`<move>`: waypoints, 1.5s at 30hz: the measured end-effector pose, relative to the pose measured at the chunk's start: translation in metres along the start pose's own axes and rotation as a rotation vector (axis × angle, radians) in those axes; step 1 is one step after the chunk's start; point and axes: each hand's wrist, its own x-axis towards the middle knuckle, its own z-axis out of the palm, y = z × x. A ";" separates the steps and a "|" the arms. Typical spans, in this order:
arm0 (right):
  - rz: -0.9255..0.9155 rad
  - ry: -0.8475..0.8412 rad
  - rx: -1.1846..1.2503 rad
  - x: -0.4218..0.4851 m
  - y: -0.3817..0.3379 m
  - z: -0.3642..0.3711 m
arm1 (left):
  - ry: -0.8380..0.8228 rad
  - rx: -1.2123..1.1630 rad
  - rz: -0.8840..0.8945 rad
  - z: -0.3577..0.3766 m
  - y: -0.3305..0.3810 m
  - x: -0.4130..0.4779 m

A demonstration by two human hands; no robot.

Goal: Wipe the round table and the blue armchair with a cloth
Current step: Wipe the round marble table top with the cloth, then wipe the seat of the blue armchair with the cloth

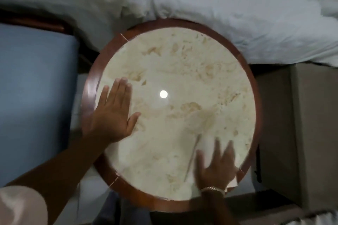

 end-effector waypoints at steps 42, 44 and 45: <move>-0.869 -0.335 -0.157 -0.099 -0.392 -0.010 | -0.341 0.111 -0.361 -0.249 -0.233 -0.264; -0.955 -0.360 -0.045 -0.119 -0.445 0.001 | -0.351 0.146 -0.485 -0.263 -0.243 -0.306; -0.962 -0.371 0.016 -0.126 -0.469 0.008 | -0.345 0.169 -0.550 -0.269 -0.248 -0.325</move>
